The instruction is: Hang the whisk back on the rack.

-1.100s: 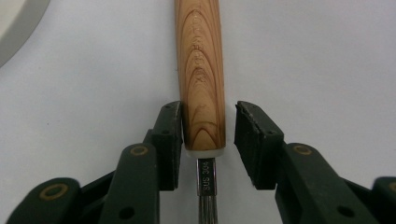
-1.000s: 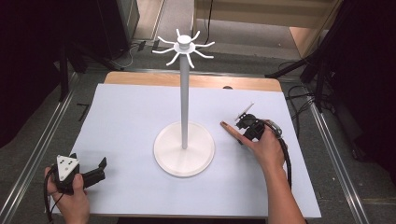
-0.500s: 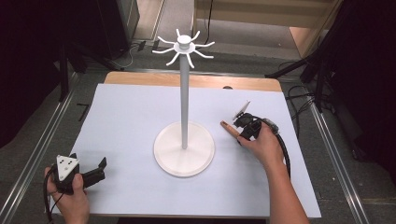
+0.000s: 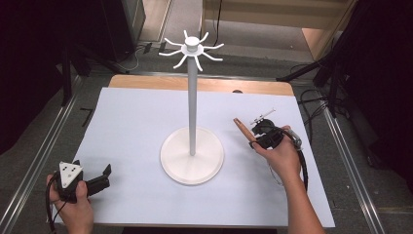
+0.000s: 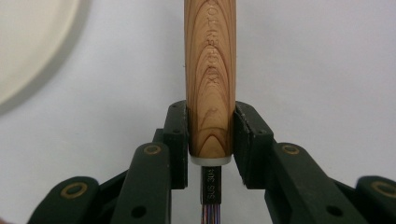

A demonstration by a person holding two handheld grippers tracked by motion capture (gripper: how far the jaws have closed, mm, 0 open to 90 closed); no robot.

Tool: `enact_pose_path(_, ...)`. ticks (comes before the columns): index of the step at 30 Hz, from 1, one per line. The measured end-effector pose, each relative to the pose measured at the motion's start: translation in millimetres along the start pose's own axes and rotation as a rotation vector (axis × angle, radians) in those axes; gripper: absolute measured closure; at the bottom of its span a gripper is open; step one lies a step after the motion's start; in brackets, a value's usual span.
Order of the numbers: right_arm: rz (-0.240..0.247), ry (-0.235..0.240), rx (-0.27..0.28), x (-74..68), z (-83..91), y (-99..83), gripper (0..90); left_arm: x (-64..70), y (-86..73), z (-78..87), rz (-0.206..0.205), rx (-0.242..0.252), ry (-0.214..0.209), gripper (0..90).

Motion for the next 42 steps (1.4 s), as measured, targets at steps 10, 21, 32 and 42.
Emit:
enact_pose_path(10, -0.024, 0.073, 0.245, -7.6, 35.8, -6.1, 70.4, -0.2, 0.0, 0.1, 0.001, 0.0, -0.001, 1.8)
enact_pose_path(21, -0.049, 0.124, 0.43, -19.2, 58.6, -12.9, 70.5, -0.2, 0.0, 0.2, 0.001, 0.0, -0.002, 1.8)
enact_pose_path(32, -0.076, 0.159, 0.562, -24.9, 69.7, -16.5, 70.5, -0.2, 0.0, 0.2, 0.001, 0.0, -0.002, 1.8)
enact_pose_path(42, -0.075, 0.195, 0.699, -32.8, 86.3, -18.7, 70.5, -0.2, 0.0, 0.1, 0.001, -0.001, -0.002, 1.9)
Point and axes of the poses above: each handheld gripper's, and its own axes: z roughly backward along the jaws, y roughly out of its top, x roughly to its right, the point moved 1 cm from there along -z, roughly forward along the jaws
